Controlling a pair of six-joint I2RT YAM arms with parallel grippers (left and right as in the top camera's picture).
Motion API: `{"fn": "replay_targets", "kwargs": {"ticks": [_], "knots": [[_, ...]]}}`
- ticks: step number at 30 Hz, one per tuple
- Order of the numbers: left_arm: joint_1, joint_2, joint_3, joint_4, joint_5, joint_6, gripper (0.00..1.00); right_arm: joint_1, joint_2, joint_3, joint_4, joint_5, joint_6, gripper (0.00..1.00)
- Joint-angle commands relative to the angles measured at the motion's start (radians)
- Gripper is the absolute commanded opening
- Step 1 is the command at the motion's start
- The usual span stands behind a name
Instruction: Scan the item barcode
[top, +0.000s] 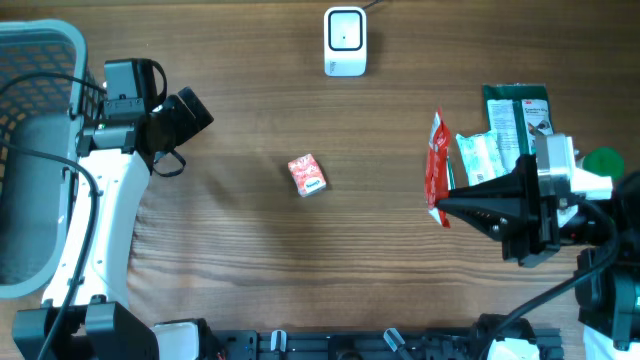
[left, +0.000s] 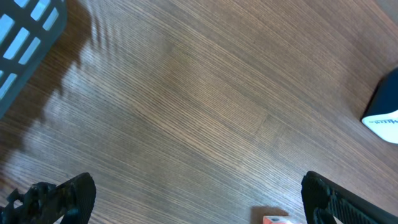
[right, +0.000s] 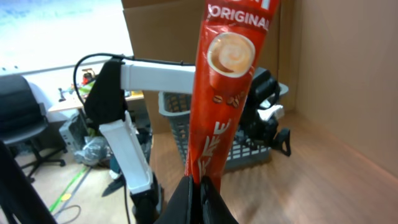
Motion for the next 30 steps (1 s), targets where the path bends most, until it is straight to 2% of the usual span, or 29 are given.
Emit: {"fn": "replay_targets", "kwargs": {"ticks": [1,6,15,30], "knots": [[0.004,-0.009,0.008,-0.001,-0.010,0.001,1.00,-0.003,0.006,0.009,0.092,-0.063,0.170,0.04],[0.004,-0.009,0.008,-0.001,-0.010,0.001,1.00,-0.001,0.006,0.009,0.165,-0.063,0.206,0.04],[0.004,-0.009,0.008,-0.001,-0.010,0.001,1.00,-0.001,0.008,0.009,0.167,-0.063,0.206,0.04],[0.004,-0.009,0.008,-0.001,-0.010,0.001,1.00,-0.001,0.121,0.009,0.061,-0.064,0.216,0.04]]}}
